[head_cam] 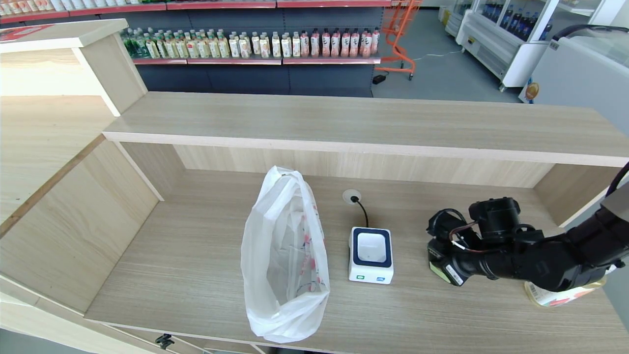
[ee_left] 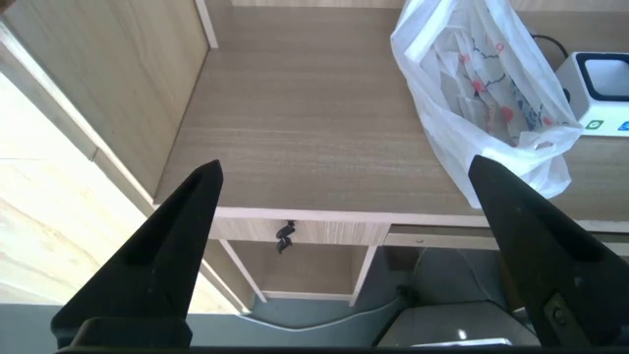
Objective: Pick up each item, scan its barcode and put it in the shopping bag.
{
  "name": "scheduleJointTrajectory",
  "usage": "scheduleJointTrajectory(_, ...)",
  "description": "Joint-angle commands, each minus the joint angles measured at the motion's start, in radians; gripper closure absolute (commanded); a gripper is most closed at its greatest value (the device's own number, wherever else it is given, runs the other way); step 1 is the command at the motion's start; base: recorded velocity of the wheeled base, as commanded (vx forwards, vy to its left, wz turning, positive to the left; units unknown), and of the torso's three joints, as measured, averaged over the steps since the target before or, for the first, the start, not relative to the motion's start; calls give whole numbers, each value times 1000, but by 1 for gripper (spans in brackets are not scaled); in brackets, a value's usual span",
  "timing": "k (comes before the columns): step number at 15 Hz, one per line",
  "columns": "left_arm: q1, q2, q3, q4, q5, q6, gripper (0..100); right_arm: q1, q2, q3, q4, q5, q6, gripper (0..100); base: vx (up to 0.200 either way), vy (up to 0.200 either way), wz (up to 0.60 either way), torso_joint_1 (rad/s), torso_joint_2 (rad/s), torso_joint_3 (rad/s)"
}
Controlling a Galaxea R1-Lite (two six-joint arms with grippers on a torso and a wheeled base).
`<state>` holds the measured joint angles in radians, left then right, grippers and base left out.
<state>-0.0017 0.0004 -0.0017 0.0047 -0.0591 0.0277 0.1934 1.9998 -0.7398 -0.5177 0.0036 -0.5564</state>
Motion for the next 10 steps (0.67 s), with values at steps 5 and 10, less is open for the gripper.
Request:
scheduleJointTrajectory(5, 0, 0, 0, 0, -1, 0, 0, -35, -519, 278, -55, -8, -19, 100, 0, 0, 0, 0, 0, 0)
scheduleJointTrajectory(10, 0, 0, 0, 0, 1, 0, 0, -115, -886, 338, 186, 22, -416, 100, 0, 0, 0, 0, 0, 0)
